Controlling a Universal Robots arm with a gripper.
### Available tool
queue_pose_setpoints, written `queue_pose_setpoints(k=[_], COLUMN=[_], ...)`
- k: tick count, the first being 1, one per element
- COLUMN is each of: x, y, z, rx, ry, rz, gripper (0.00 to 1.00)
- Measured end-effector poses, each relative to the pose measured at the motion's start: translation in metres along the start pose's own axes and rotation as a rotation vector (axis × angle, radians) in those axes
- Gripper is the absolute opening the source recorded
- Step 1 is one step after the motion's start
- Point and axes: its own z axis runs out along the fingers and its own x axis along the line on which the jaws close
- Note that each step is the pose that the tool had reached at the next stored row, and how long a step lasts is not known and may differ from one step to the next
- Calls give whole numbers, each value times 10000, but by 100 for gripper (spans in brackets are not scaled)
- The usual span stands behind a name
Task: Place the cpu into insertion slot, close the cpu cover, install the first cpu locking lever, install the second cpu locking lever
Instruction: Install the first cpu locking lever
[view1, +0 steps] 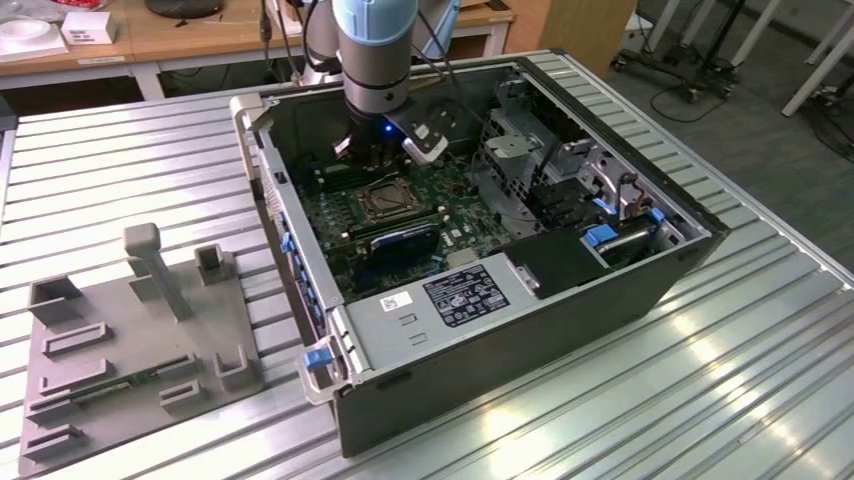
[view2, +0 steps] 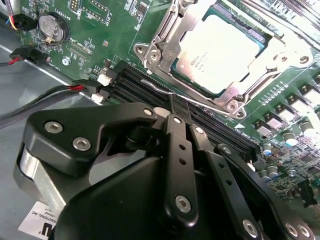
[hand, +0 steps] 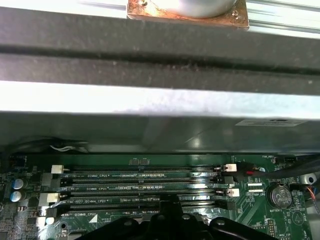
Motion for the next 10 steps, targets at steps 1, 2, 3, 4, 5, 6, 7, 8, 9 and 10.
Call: queue_pose_setpoints(k=[1,2,3,4,5,6,7,8,9,10], x=[0,0,0,0,1,1,2,2,2,3], y=[0,0,0,-1,-2,-2,-3,-4,-4,-5], z=[1,1,2,5,7,9,12,13,14,15], rx=[-1,-1,-2,-4,-4,-2,-2,-1,0,1], ry=[-1,-1,-1,-2,-2,-1,-1,0,0,1], rz=[0,0,0,0,0,0,-1,0,0,0], gripper=[11,11,11,11,11,11,11,11,11,11])
